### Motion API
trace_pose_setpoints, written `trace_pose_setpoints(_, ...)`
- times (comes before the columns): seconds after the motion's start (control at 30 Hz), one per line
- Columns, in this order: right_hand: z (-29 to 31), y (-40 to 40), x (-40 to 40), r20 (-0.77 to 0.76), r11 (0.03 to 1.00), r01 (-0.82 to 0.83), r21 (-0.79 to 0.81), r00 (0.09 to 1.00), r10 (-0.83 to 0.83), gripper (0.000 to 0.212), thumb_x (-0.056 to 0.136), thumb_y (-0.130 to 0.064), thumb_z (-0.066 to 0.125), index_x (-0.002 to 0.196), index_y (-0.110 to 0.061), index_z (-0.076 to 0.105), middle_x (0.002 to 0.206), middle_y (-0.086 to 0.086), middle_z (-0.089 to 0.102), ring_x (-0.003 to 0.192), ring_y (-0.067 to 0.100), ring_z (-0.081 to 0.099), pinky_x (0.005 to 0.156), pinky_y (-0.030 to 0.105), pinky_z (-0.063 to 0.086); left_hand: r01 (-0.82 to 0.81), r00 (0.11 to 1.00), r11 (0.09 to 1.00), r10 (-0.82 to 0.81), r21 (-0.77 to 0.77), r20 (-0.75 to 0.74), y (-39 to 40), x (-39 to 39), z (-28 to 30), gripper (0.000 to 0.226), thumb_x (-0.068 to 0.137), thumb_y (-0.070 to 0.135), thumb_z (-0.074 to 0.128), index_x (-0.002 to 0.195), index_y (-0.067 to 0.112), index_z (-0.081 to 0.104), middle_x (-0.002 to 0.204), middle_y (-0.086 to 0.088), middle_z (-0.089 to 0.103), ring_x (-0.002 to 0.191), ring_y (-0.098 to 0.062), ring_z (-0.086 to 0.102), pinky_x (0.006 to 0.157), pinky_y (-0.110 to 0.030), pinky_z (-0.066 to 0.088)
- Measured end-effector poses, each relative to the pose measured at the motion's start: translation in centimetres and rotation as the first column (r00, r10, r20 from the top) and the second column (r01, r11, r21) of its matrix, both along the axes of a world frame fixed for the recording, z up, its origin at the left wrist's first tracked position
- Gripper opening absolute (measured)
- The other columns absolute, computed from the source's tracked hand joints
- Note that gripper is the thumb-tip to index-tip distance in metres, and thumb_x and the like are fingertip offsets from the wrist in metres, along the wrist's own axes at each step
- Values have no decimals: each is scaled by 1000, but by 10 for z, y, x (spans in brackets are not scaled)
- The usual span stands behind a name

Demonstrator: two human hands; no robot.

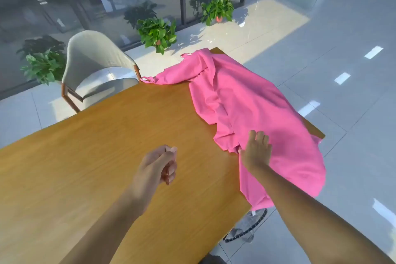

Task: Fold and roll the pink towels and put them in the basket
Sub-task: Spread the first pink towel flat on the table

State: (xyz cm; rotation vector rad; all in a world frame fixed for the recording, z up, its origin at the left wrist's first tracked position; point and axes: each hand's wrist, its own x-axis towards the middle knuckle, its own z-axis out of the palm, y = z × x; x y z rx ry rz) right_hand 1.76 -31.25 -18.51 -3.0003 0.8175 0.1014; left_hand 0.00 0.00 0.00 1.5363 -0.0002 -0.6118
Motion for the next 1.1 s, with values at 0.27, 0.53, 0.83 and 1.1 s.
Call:
trace_pose_setpoints(0.27, -14, -19, 10, -85, 998, 4, -59, 996, -9, 60, 85, -43, 69, 131, -14, 43, 125, 6, 50, 114, 24, 49, 85, 34, 44, 29, 999, 998, -31, 53, 22, -19, 20, 2, 39, 91, 47, 55, 81, 11, 42, 68, -4, 42, 64, -22, 39, 64, -36, 35)
trace_pose_setpoints(0.53, -20, -28, 18, -194, 998, 21, -52, 980, -30, 61, 87, -41, 67, 134, -14, 39, 132, 5, 49, 119, 22, 48, 89, 33, 47, 61, 998, 995, -63, 80, 19, -30, 27, 1, 38, 93, 45, 55, 80, 11, 42, 67, -3, 42, 63, -21, 39, 62, -32, 37)
trace_pose_setpoints(0.83, -28, -41, 8, -223, 992, -43, -121, 975, 15, 28, 97, -21, 49, 125, -19, 51, 129, 1, 54, 121, 21, 49, 91, 34, 45, 94, 995, 988, -98, 125, 30, -41, 27, 2, 37, 102, 38, 53, 79, 12, 42, 68, -4, 41, 64, -21, 38, 64, -34, 36)
trace_pose_setpoints(1.1, -10, -52, 0, -9, 991, 36, 126, 999, -35, 15, 93, -11, 57, 101, -16, 68, 103, 1, 69, 99, 22, 60, 81, 35, 47, 121, 992, 980, -125, 159, 13, -44, 27, -2, 36, 105, 32, 51, 75, 15, 42, 65, -1, 42, 60, -18, 40, 60, -29, 37)
